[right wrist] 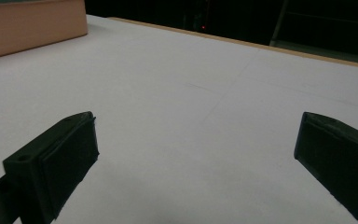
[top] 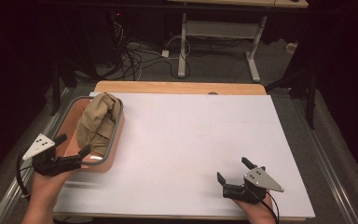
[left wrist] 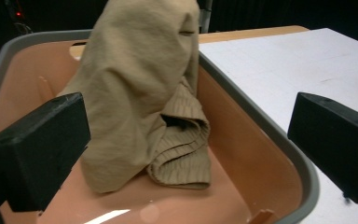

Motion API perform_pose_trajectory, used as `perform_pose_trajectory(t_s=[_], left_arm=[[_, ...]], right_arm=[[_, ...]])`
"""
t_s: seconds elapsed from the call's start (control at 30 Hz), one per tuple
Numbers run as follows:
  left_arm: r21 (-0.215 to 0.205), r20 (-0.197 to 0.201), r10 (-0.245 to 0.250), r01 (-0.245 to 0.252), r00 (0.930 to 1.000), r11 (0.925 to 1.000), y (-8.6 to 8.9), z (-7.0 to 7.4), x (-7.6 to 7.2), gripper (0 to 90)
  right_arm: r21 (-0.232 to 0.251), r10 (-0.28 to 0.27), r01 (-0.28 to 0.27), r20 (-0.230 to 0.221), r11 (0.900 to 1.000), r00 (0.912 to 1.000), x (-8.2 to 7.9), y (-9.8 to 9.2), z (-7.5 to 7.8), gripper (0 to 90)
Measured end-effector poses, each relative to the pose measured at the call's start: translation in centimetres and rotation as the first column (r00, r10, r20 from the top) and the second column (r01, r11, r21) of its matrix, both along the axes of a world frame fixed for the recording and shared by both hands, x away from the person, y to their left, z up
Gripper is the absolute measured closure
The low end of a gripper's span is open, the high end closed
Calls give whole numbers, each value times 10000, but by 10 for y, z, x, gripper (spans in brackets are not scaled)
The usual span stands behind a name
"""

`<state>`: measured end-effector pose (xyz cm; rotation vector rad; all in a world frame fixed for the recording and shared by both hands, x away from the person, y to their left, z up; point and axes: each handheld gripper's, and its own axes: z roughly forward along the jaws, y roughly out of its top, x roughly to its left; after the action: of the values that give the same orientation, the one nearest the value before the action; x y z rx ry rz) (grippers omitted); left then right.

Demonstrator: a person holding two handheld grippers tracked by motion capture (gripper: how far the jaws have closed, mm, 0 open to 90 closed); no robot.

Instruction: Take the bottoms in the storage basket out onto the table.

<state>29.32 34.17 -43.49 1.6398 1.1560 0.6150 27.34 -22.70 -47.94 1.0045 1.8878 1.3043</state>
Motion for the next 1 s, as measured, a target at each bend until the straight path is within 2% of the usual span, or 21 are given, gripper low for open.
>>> perform_pose_trajectory(t_s=[0.17, 0.47, 0.57, 0.67, 0.7, 0.73, 0.77, 0.87, 1.0], left_arm=[[-191, -33, 105, -106, 9999, 9998, 6, -1, 0, 0], [-70, -101, 161, -162, 9998, 9998, 5, -6, 2, 0], [-41, -81, 108, -109, 9999, 9999, 2, -5, 3, 0], [-200, -47, -18, 17, 10000, 9998, -1, -5, 2, 0], [-184, 21, -141, 142, 9999, 9997, -4, -5, 2, 0], [29, 56, -213, 213, 9998, 9998, -9, -3, 0, 0], [19, 101, -305, 305, 9995, 9995, -12, -2, 0, 0], [-69, 337, -475, 478, 9983, 9988, -19, 5, 1, 0], [-132, 251, -521, 525, 9983, 9985, -25, 14, 8, 0]], right_arm=[[11, -9, 9, -9, 10000, 10000, 0, 0, 0, 4], [-13, 16, -16, 59, 10000, 10000, -1, 1, 0, 4], [-356, 174, -170, 115, 9992, 9998, 0, 8, 0, 4], [-397, 277, -278, -27, 9988, 9996, 1, 11, 0, 4], [-520, 352, -354, -53, 9980, 9994, 0, 12, 1, 4], [-942, 427, -423, 25, 9947, 9991, -3, 10, 1, 4], [-1004, 430, -420, 75, 9941, 9990, -5, 8, 2, 4], [-762, 370, -350, 248, 9965, 9990, -11, 2, 2, 4], [-674, 461, -431, 435, 9968, 9980, -15, 2, 5, 4]])
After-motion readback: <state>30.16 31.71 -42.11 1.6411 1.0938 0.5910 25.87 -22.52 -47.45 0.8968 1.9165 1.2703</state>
